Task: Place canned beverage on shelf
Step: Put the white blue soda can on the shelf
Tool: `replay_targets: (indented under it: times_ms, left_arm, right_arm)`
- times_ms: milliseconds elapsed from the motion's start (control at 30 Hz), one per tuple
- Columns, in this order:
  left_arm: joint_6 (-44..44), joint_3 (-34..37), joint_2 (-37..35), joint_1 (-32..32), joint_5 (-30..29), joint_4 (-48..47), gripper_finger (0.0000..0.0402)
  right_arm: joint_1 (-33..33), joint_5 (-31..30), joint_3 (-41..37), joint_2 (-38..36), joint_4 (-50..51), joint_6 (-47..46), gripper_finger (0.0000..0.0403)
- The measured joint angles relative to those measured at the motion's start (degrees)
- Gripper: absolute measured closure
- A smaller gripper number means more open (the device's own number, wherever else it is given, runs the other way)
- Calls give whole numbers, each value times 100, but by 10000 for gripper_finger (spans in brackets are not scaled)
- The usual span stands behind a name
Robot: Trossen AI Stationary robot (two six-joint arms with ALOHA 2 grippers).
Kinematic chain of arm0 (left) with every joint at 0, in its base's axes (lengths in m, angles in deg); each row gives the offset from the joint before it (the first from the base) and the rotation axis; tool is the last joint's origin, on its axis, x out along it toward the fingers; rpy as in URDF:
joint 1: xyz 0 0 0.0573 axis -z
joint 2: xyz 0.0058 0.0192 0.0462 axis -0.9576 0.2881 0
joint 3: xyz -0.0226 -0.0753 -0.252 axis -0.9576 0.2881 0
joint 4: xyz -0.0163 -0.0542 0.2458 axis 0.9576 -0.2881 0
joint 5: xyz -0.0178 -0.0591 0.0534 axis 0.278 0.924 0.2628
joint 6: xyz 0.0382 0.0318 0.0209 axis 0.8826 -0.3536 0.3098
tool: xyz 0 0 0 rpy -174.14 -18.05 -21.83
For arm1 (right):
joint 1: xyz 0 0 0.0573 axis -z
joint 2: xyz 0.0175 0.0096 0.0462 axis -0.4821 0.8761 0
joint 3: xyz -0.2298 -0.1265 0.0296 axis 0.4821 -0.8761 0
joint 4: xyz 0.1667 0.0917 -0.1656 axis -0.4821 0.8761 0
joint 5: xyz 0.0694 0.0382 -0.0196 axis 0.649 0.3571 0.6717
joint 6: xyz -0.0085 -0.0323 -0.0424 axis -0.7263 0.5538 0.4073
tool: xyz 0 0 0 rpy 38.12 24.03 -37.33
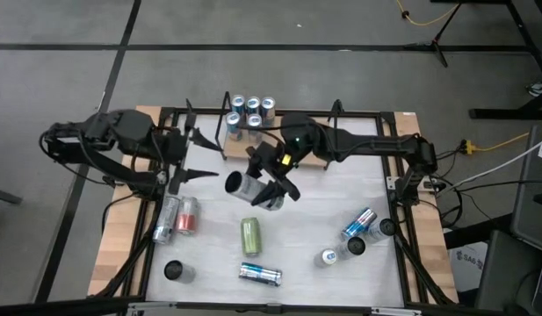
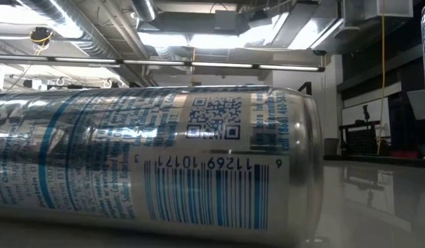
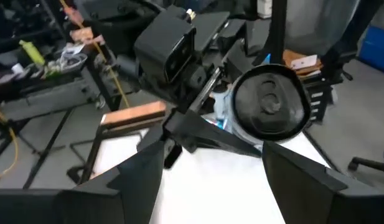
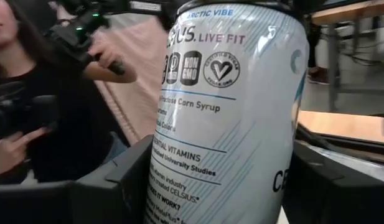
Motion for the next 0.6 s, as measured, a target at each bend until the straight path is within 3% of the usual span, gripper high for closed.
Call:
replay_targets:
  times_ms: [333,600]
  left_arm:
    - [-236,0,298,-2,242,576,138]
    - [-560,0,335,-2,115,496,138]
  right_arm:
    - [4,-221,0,0,4,6,146]
    - [-4,-934,0,0,345,144,146]
